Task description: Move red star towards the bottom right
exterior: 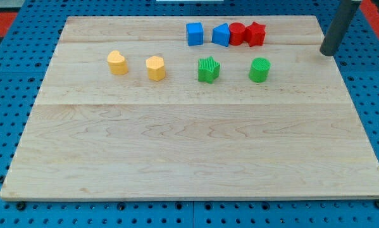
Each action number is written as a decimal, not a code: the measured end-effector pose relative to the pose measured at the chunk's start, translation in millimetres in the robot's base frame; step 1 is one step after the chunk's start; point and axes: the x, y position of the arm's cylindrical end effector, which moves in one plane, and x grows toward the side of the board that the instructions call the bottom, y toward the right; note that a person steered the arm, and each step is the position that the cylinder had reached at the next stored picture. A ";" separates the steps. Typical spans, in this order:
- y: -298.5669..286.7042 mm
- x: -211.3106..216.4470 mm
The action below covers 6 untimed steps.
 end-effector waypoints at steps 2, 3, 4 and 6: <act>-19.4 0.4; -12.5 -15.8; -33.1 -64.2; -139.7 -76.8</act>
